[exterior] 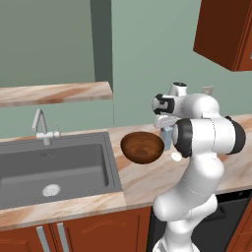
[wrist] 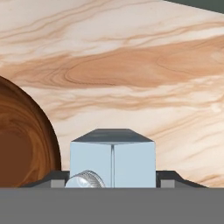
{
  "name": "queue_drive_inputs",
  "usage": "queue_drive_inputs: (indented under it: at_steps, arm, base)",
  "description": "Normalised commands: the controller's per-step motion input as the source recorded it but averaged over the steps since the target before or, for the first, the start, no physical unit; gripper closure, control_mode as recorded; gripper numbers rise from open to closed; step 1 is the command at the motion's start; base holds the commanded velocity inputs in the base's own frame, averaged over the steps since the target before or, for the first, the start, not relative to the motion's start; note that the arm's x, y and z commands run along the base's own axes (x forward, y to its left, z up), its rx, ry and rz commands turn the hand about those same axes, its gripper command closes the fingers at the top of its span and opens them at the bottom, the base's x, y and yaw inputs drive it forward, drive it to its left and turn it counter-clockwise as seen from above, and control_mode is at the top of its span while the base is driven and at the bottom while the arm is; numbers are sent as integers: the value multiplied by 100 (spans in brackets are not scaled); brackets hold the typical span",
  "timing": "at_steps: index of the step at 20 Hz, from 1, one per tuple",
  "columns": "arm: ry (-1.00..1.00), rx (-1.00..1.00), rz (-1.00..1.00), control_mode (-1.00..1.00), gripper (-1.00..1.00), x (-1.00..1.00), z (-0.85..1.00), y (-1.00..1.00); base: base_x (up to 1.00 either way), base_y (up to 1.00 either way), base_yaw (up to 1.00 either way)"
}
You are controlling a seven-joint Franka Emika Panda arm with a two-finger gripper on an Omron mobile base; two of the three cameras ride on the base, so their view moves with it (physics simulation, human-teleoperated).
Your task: Gather the eggs and milk located in the vicinity of the sink area and place them right next to the bowl.
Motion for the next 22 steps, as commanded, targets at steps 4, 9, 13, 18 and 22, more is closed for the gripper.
queue_drive_inputs:
  at_steps: [4,9,13,18,22]
  arm:
    - [0,0,0,-100,-100,0,0,0]
    - [0,0,0,-100,-100,0,15,0]
    - [0,0,0,-100,-100,-11,27,0]
    - [0,0,0,-100,-100,-41,7,0]
    - [4,0,0,-100,-100,-71,0,0]
  base:
    - [0,0,0]
    - [0,0,0]
    - [0,0,0]
    - [0,0,0]
    - [0,0,0]
